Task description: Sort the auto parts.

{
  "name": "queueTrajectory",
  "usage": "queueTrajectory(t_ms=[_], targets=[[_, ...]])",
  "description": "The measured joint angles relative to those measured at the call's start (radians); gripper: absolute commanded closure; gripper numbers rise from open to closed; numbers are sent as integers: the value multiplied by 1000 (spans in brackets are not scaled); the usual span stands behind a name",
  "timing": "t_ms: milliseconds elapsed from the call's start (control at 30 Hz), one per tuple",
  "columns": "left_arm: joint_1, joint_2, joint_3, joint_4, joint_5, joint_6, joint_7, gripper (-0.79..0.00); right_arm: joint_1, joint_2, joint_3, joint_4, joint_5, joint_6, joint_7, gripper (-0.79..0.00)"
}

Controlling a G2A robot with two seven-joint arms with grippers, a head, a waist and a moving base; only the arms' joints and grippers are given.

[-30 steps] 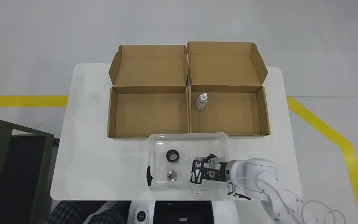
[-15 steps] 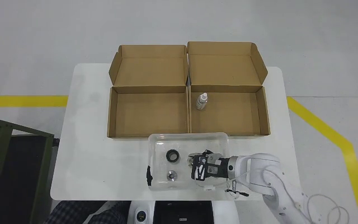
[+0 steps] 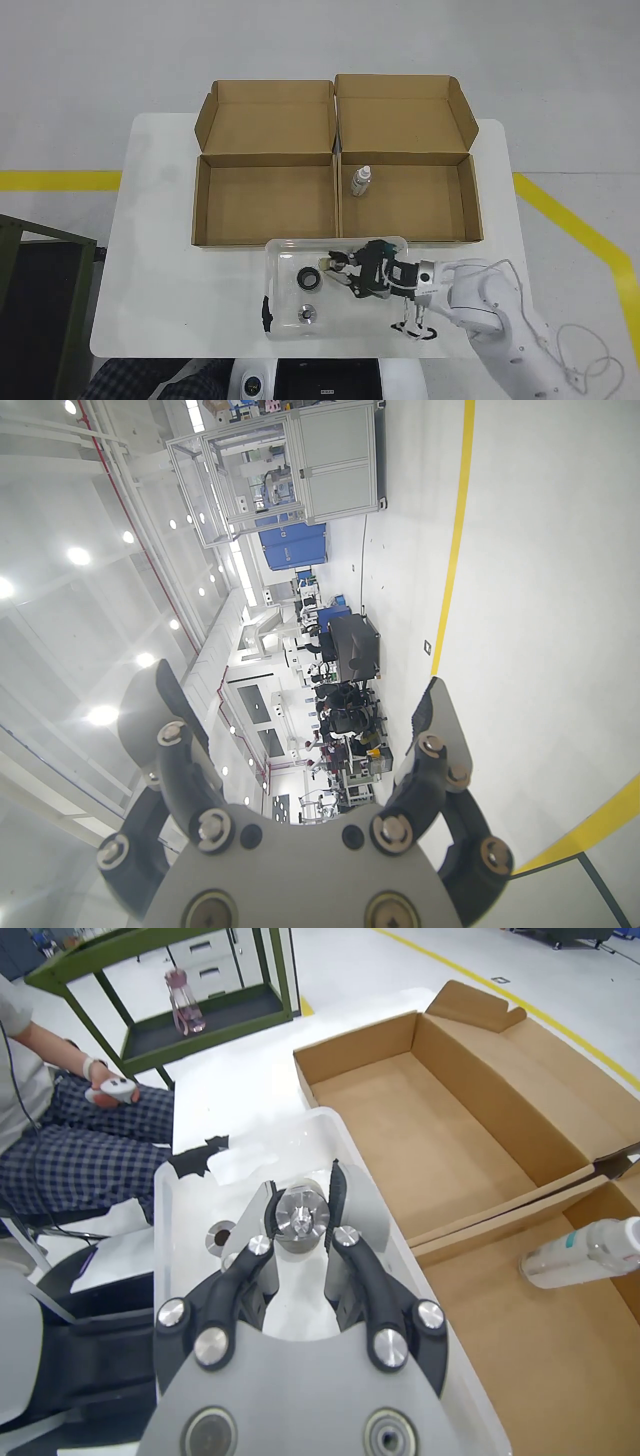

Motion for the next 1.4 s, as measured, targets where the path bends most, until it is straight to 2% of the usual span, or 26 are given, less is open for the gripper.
queueTrajectory(t_ms=[233,500,800,1400], targets=[[0,0,0,0,0,0,0,-785,0,1,35,44,176,13,-52,0],[0,0,0,0,0,0,0,-785,2,3,58,82,360,7,-59,0],[0,0,0,0,0,0,0,-785,-11,5,85,90,482,16,-82,0],[0,0,0,0,0,0,0,-785,-13,6,131,101,564,-4,-103,0]])
